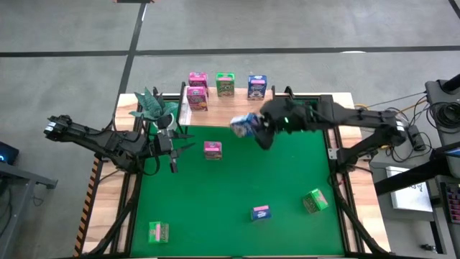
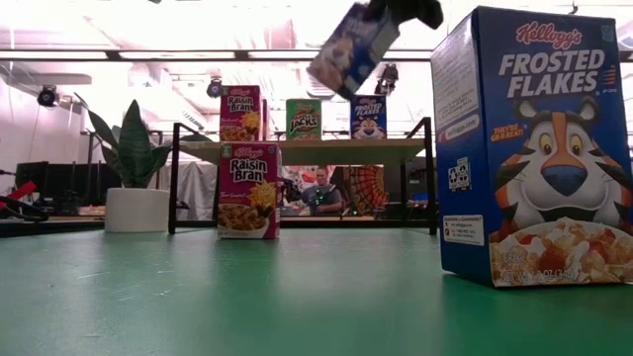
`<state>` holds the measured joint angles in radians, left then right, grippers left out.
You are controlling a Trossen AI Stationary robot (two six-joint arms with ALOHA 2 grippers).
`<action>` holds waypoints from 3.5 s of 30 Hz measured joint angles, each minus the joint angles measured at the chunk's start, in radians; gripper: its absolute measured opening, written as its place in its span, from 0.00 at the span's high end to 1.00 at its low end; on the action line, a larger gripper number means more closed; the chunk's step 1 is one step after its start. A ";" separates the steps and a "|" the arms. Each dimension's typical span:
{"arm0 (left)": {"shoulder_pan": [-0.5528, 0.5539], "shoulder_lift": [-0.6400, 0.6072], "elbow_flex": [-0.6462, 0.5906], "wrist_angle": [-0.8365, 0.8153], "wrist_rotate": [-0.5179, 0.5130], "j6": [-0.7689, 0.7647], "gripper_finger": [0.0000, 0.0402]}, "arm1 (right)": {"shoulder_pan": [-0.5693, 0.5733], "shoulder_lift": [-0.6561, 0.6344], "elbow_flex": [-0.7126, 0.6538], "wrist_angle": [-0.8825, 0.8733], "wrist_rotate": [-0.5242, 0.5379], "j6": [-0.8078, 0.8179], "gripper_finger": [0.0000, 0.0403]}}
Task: Stack cereal on shelf
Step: Put the right blue cereal box on the shelf aligned with the other blue cereal box
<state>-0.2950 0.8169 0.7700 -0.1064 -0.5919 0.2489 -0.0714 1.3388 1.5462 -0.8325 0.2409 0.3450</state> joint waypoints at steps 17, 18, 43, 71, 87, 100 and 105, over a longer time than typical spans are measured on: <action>0.000 0.000 0.000 0.001 0.000 0.006 0.78 | -0.193 0.334 0.464 -0.425 -0.008 -0.361 0.66; 0.000 0.000 0.000 0.001 0.000 0.004 0.78 | -0.195 0.349 0.480 -0.429 -0.007 -0.370 0.66; 0.000 0.000 -0.004 -0.015 0.000 0.000 0.78 | -0.270 0.484 0.599 -0.447 -0.004 -0.428 0.42; 0.000 0.000 -0.011 -0.014 0.000 0.003 0.78 | -0.267 0.477 0.593 -0.375 0.029 -0.545 0.97; 0.000 0.000 -0.011 -0.014 0.000 0.004 0.78 | -0.267 0.468 0.641 -0.387 0.022 -0.661 0.98; 0.000 0.000 -0.011 -0.014 0.000 0.004 0.78 | -0.269 0.536 0.636 -0.179 -0.063 -0.676 0.98; 0.000 0.000 -0.011 -0.016 0.000 0.004 0.78 | -0.272 0.561 0.635 -0.215 -0.046 -0.683 0.98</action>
<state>-0.2951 0.8169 0.7586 -0.1228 -0.5922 0.2527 -0.3431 1.8997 2.1811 -1.0473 0.1945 -0.3382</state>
